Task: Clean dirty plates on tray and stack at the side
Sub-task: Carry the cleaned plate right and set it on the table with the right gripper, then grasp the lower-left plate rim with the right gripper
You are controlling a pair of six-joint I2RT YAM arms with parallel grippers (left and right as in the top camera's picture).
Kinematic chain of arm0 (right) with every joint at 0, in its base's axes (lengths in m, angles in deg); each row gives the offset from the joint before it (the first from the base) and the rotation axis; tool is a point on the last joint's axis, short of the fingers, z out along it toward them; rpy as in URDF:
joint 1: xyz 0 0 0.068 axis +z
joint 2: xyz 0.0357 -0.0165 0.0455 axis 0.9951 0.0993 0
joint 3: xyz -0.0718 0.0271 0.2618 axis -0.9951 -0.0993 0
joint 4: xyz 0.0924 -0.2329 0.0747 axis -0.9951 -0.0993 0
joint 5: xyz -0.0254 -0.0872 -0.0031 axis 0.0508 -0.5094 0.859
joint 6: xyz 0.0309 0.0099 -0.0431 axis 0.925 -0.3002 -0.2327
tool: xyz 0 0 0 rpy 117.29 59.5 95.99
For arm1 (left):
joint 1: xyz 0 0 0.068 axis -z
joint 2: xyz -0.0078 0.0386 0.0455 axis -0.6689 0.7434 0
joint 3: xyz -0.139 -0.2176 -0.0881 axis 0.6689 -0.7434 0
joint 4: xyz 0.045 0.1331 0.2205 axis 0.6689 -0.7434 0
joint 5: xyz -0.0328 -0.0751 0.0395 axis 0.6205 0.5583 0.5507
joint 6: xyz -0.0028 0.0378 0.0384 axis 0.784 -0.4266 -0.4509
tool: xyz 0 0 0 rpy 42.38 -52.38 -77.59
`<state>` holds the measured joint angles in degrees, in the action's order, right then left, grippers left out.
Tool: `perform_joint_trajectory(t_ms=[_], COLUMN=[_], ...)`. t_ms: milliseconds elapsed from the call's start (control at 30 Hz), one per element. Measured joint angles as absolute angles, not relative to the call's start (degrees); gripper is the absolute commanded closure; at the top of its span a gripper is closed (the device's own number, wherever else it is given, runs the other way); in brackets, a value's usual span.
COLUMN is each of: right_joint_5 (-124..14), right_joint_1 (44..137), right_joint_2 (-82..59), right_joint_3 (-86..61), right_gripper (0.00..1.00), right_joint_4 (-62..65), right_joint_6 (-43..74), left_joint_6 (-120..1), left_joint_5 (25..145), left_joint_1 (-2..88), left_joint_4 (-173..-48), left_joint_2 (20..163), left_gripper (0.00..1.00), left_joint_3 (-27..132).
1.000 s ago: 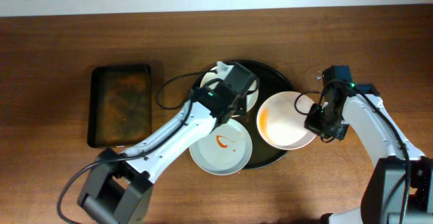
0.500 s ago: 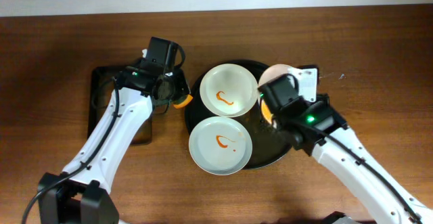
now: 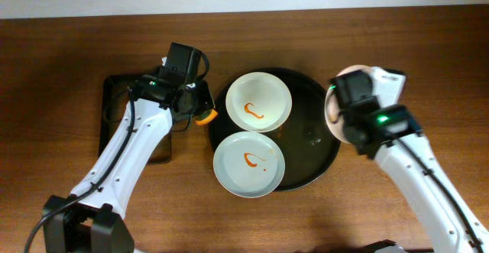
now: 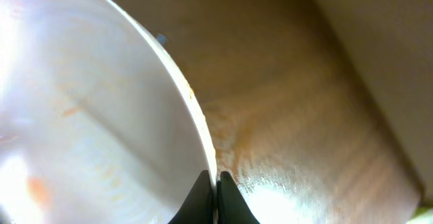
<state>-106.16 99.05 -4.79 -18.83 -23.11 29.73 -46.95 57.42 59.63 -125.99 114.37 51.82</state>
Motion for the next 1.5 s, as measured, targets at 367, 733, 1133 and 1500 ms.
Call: perform_joint_trajectory(t_ms=[367,733,1133,1500], right_joint_5=[-66.8,-30.4,-40.1,-45.4], right_joint_1=[55.9,82.5,120.1,122.1], right_joint_2=[9.0,8.8,8.4,7.7], right_joint_3=[-18.6,-23.4,-30.9,-38.2], right_gripper=[0.55,0.49,0.52,0.96], right_joint_4=[-13.9,-37.5,-14.7,-2.9], right_joint_6=[24.3,5.1,46.1,54.6], left_joint_6=[-53.0,-53.4,-53.4,-53.4], left_joint_5=[56.4,52.3,51.9,51.9], left_joint_1=[59.6,59.6,59.6,59.6], left_joint_4=[-129.7,-131.3,-131.3,-131.3], left_joint_2=[114.3,114.3,114.3,114.3], left_gripper=[1.00,1.00,1.00,1.00], left_joint_3=[51.8,51.8,51.8,51.8])
